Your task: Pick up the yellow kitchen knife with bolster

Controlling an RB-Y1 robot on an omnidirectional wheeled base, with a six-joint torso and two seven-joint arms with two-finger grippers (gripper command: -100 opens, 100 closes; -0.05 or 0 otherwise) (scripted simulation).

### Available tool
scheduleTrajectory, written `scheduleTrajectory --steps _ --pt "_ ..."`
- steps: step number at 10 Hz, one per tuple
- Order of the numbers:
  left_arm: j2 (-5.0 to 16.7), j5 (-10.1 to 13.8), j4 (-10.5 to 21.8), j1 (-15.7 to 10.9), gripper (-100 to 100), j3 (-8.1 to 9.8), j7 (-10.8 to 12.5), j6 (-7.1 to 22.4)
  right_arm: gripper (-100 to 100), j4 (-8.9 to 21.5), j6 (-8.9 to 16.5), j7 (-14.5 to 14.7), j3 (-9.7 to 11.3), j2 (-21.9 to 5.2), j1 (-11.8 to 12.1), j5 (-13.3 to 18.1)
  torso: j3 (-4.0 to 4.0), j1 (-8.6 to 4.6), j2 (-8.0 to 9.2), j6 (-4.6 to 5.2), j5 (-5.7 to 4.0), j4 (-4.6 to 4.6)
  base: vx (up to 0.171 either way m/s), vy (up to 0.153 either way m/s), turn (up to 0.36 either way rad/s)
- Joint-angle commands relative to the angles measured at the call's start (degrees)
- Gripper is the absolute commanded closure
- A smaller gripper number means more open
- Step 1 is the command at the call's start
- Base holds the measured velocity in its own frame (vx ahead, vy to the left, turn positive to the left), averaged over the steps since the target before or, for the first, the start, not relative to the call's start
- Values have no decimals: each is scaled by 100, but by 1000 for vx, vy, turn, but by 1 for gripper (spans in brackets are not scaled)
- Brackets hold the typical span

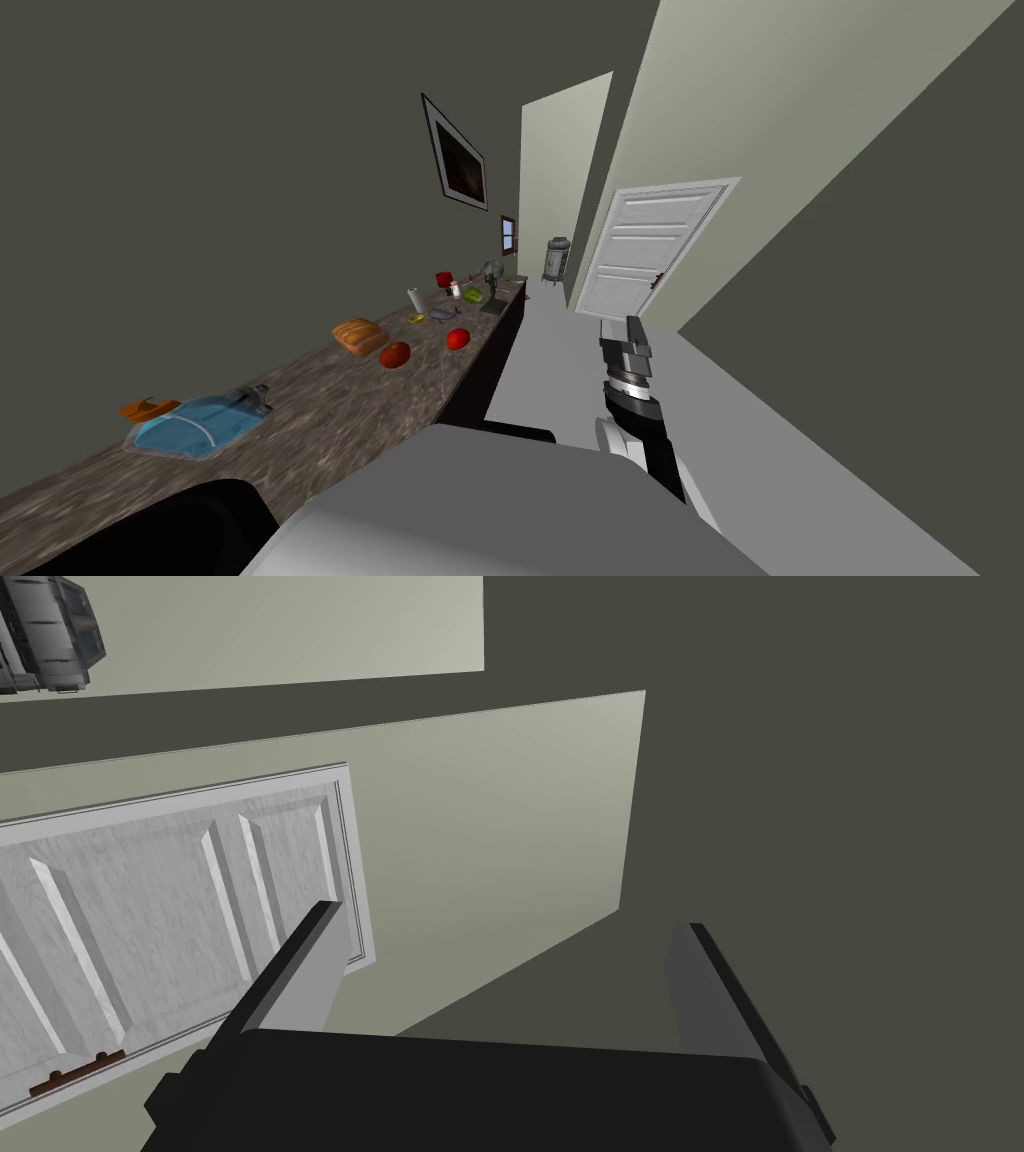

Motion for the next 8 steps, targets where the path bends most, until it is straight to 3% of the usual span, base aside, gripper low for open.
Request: scheduleTrajectory --steps 1,2,8 --pt "-284 -161 -118 231 -100 254 -286 171 0 0 0 0 0 0 0 0 0 0 0 0 0 0 25 -25 83" --pt "-284 -161 -118 231 -100 254 -428 171 0 0 0 0 0 0 1 0 -1 -11 -2 -6 -2 0 22 -22 71" --pt "-284 -161 -118 231 -100 254 -428 171 0 0 0 0 0 0 0 0 1 4 2 2 0 0 0 0 0"
